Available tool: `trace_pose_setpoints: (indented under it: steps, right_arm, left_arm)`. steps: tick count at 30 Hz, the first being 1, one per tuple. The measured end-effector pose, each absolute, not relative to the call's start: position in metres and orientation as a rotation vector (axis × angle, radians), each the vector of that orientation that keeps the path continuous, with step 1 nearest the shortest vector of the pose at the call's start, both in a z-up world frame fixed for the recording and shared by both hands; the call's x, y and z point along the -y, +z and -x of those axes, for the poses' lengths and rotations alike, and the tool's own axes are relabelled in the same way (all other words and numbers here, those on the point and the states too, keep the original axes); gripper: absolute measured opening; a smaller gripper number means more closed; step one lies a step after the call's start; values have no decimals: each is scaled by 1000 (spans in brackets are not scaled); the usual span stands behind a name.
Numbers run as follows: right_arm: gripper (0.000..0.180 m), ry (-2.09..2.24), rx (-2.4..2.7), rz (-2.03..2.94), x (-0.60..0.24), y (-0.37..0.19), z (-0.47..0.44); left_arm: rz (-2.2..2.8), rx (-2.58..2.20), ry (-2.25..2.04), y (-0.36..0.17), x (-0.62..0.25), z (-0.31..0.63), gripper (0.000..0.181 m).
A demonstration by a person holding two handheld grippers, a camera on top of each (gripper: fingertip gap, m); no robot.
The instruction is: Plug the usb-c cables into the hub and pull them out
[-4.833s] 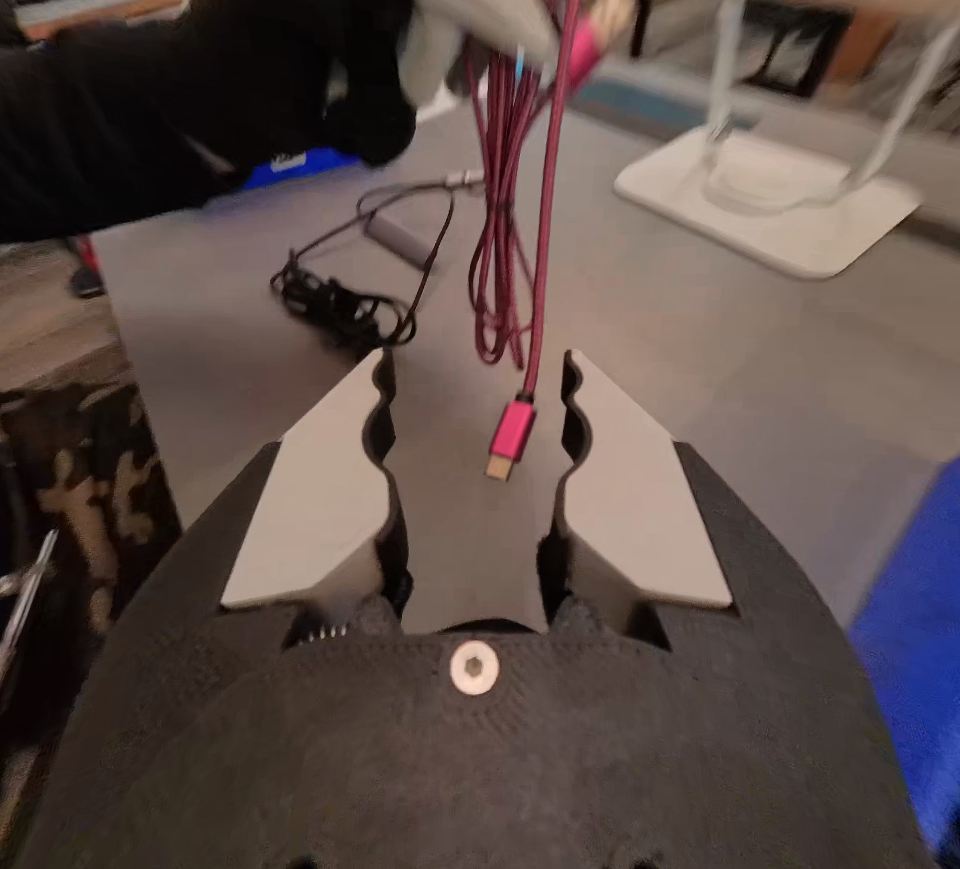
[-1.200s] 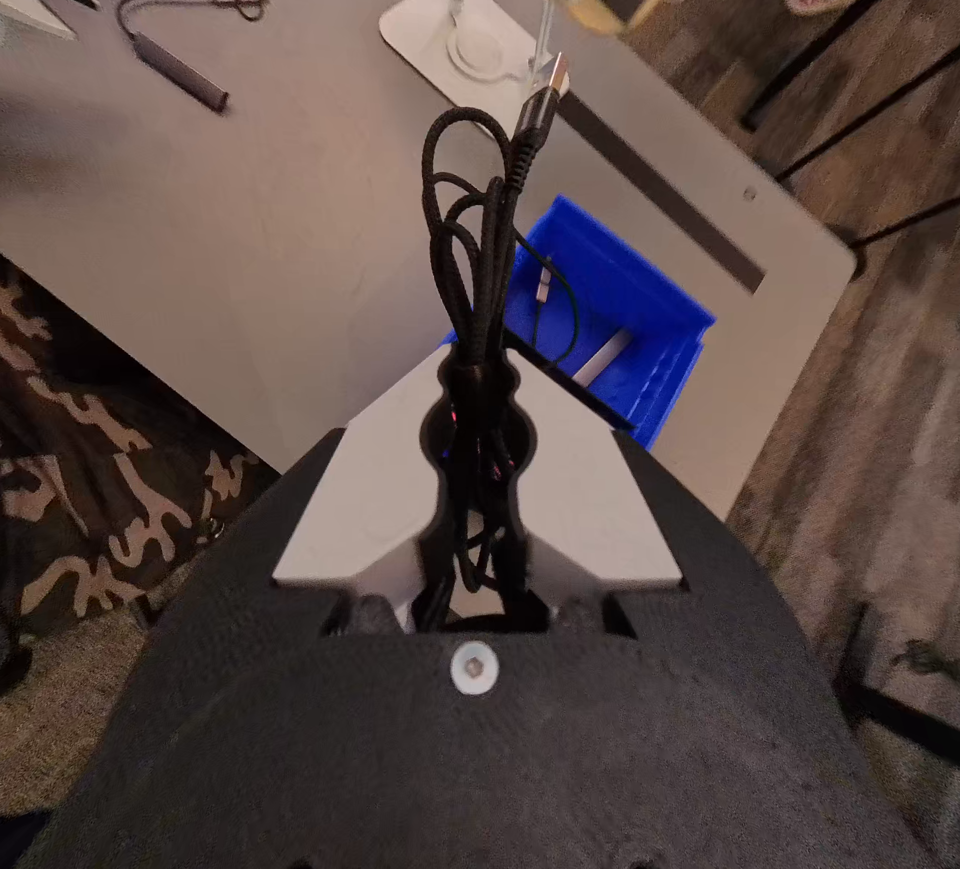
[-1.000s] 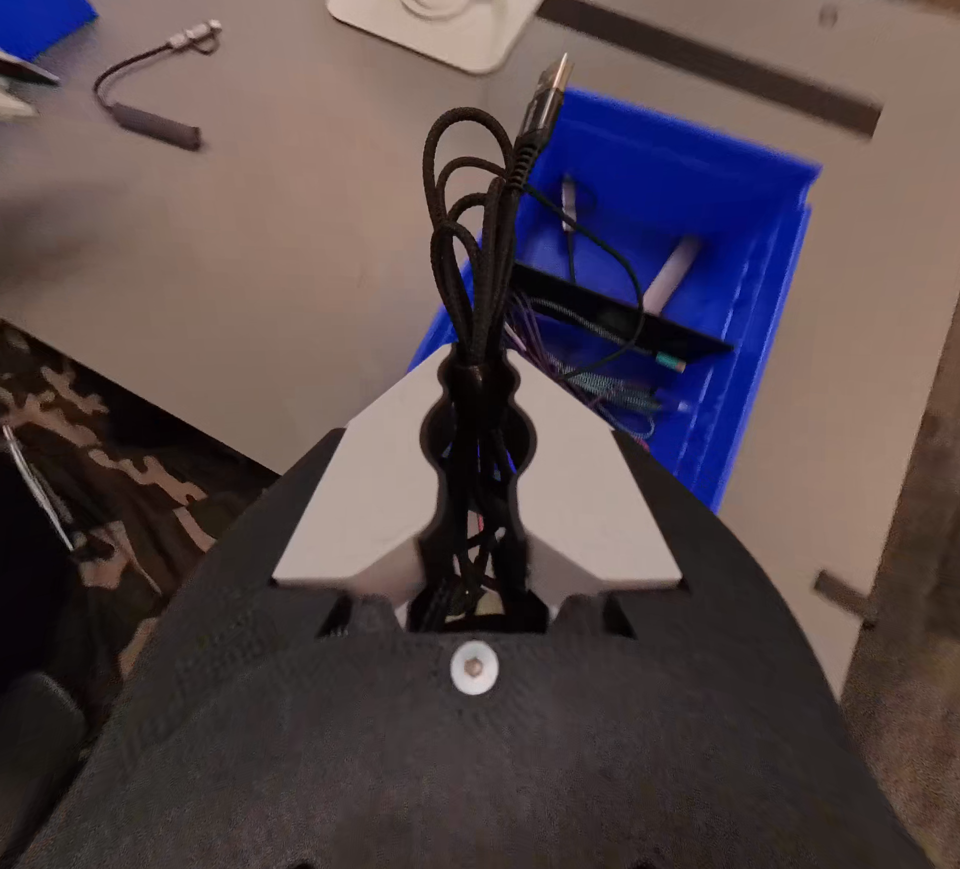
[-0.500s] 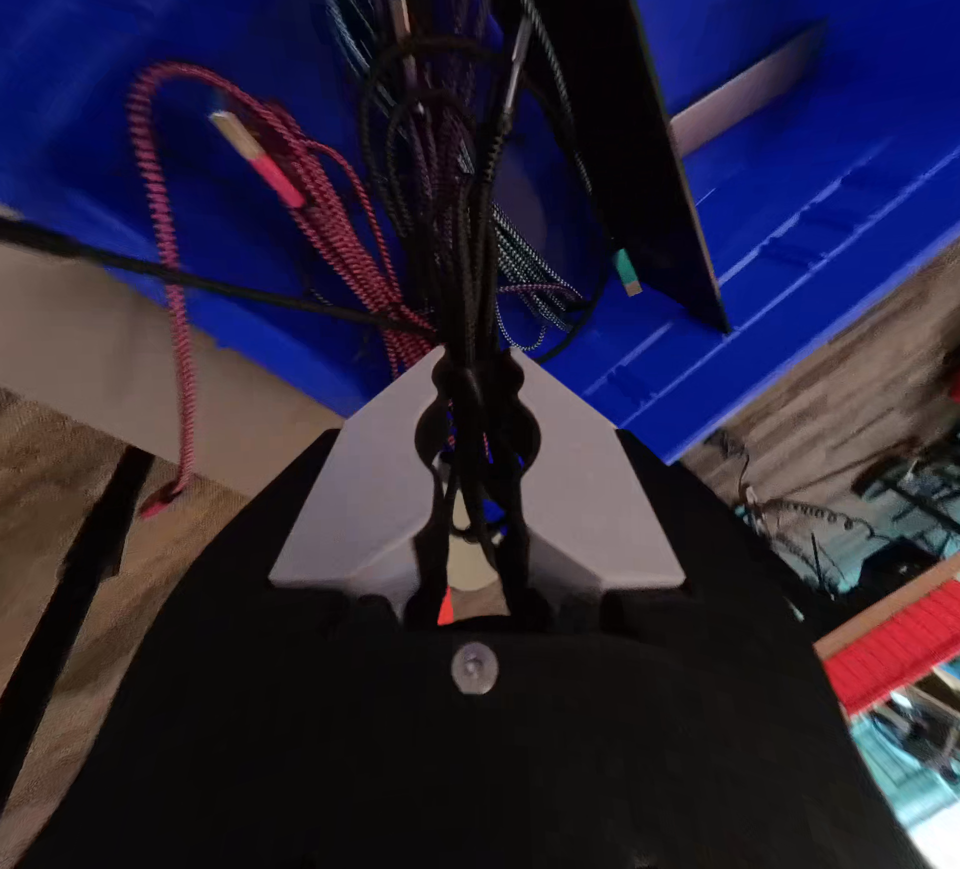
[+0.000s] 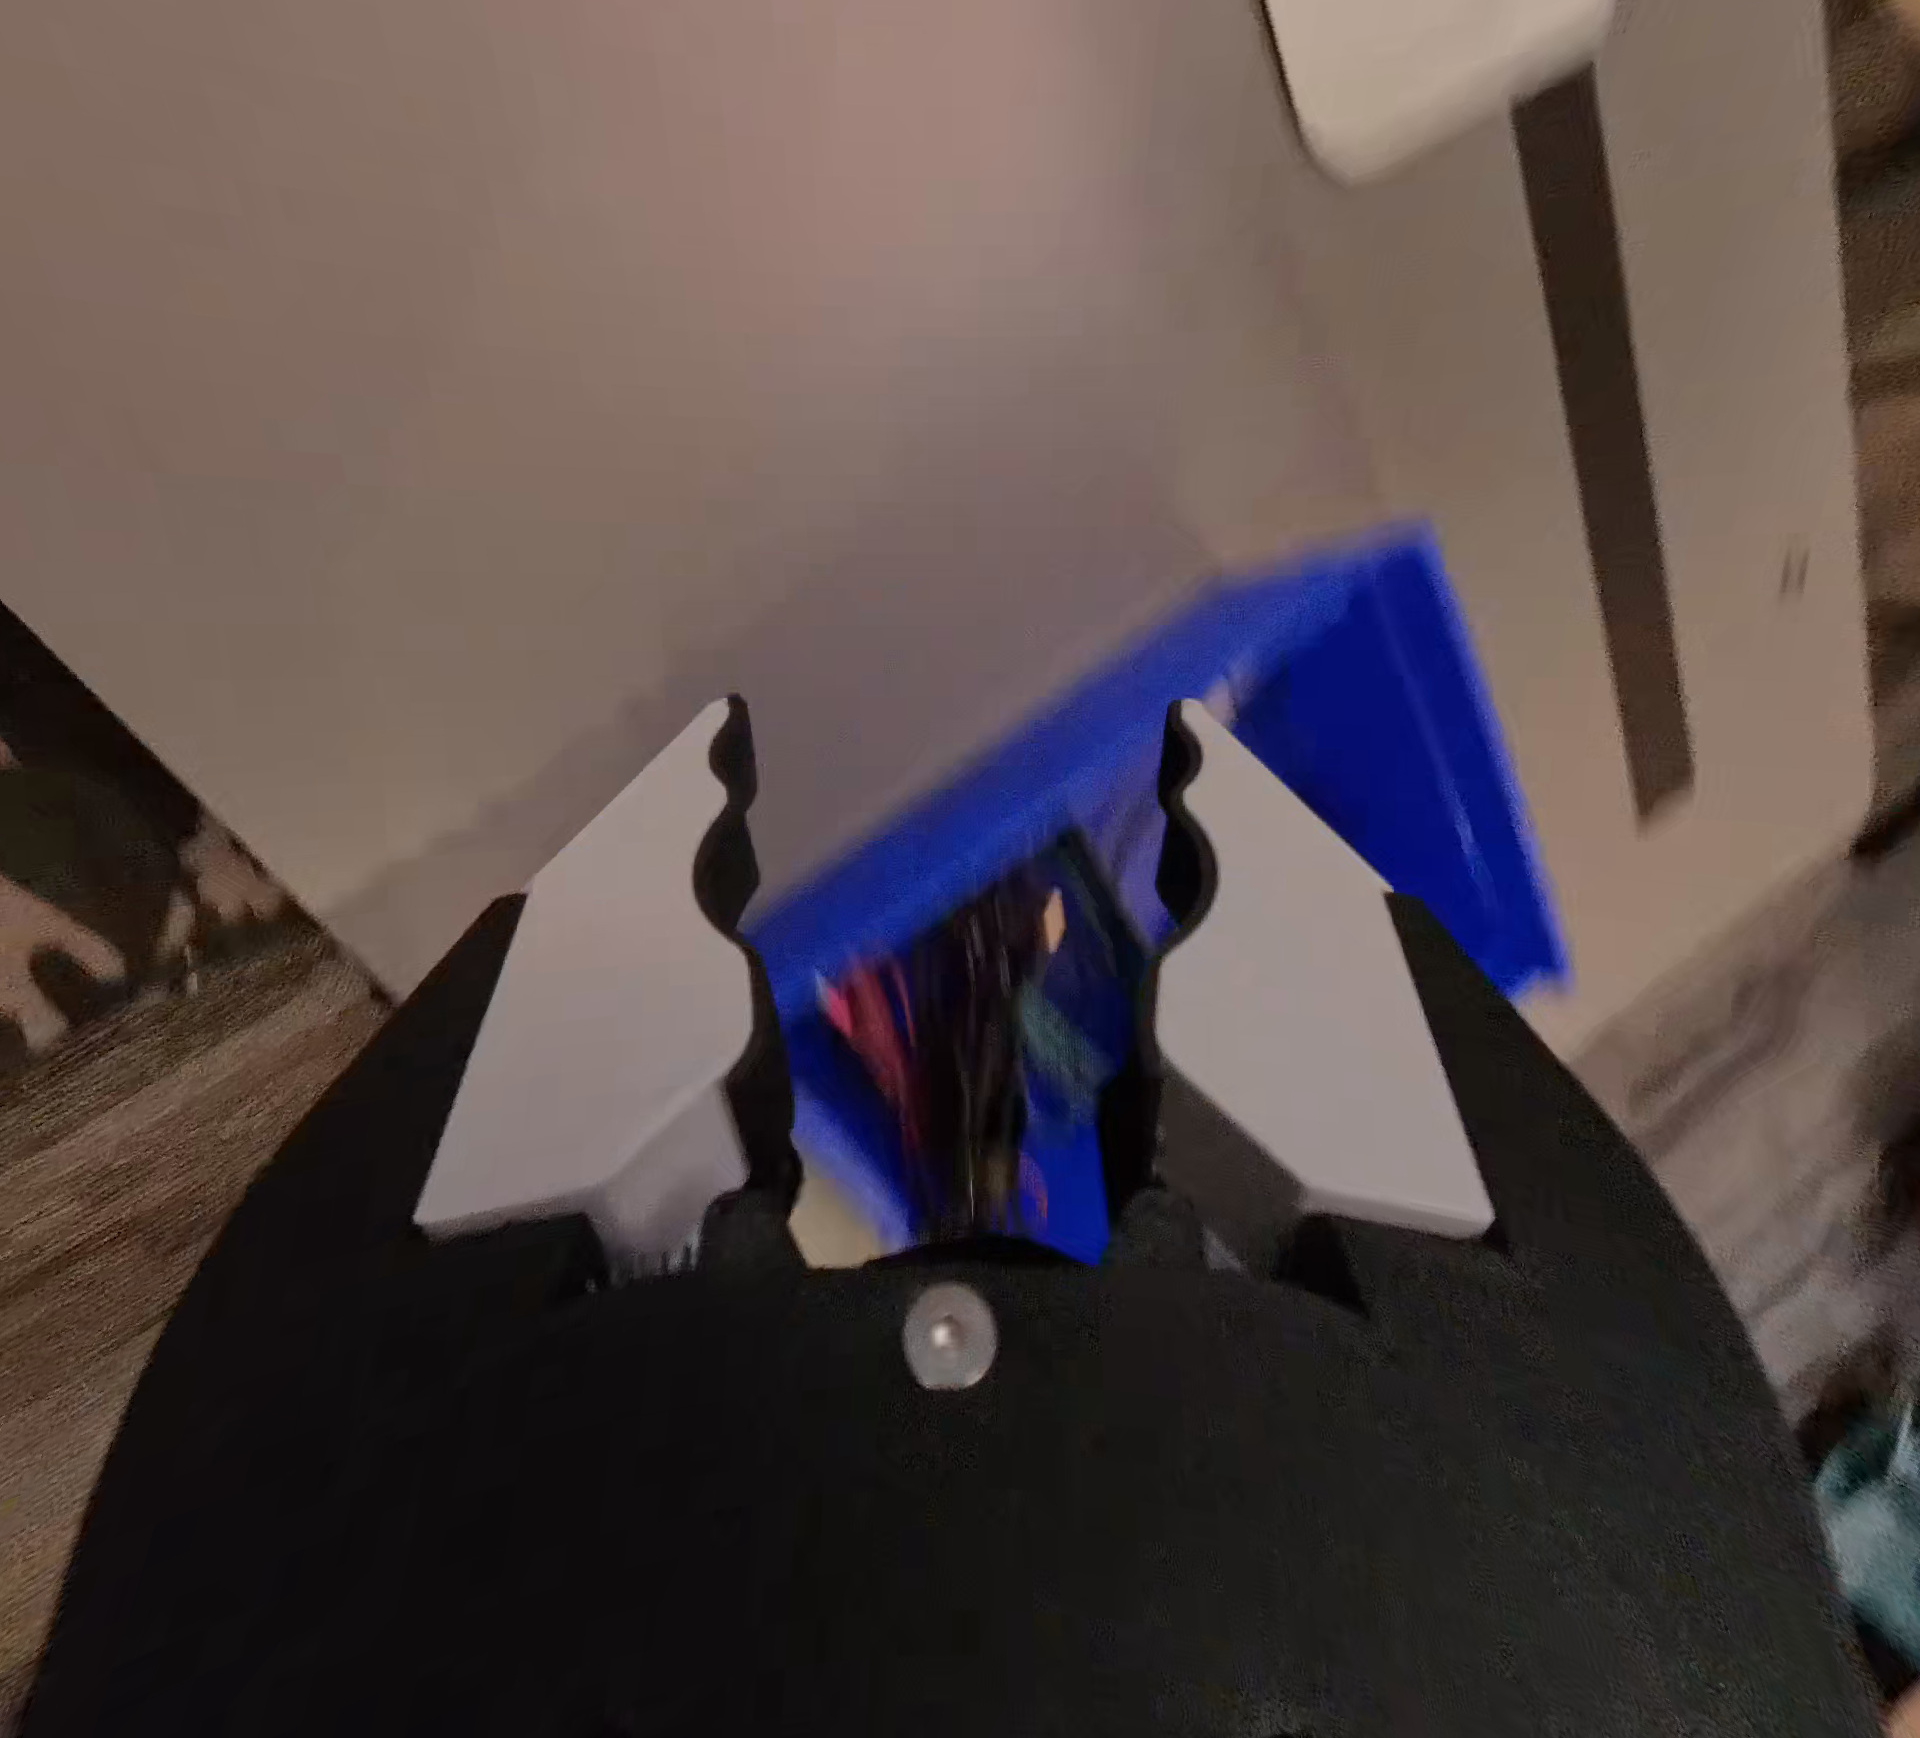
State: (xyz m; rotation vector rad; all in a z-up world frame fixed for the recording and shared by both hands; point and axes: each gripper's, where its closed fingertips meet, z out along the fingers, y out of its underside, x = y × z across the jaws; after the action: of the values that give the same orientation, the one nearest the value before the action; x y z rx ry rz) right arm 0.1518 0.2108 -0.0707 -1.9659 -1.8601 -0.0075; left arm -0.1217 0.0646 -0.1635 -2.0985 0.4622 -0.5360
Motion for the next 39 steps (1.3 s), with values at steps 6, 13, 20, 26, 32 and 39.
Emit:
trace_pose_setpoints:
  steps: [6,13,20,26,32,39]
  right_arm:
    - [60,588,2039,1608,-135,-130,85]
    - [44,536,2292,1562,-117,-218,176]
    - [18,679,2316,1655,-112,-240,191]
    - [17,804,2232,1666,-107,-233,179]
    - [17,868,2069,1661,-121,-192,145]
    - [17,692,1826,1673,-182,-92,35]
  left_arm:
    - [2119,-515,-446,-169,-60,123,63]
    - [2091,-514,-443,-160,-59,131,59]
    - [2065,-479,-480,-153,-60,137,59]
    - [2047,-487,-486,-150,-60,134,58]
    - [2028,-490,-497,-148,-60,130,58]
    - [2028,-491,-504,-149,-60,130,58]
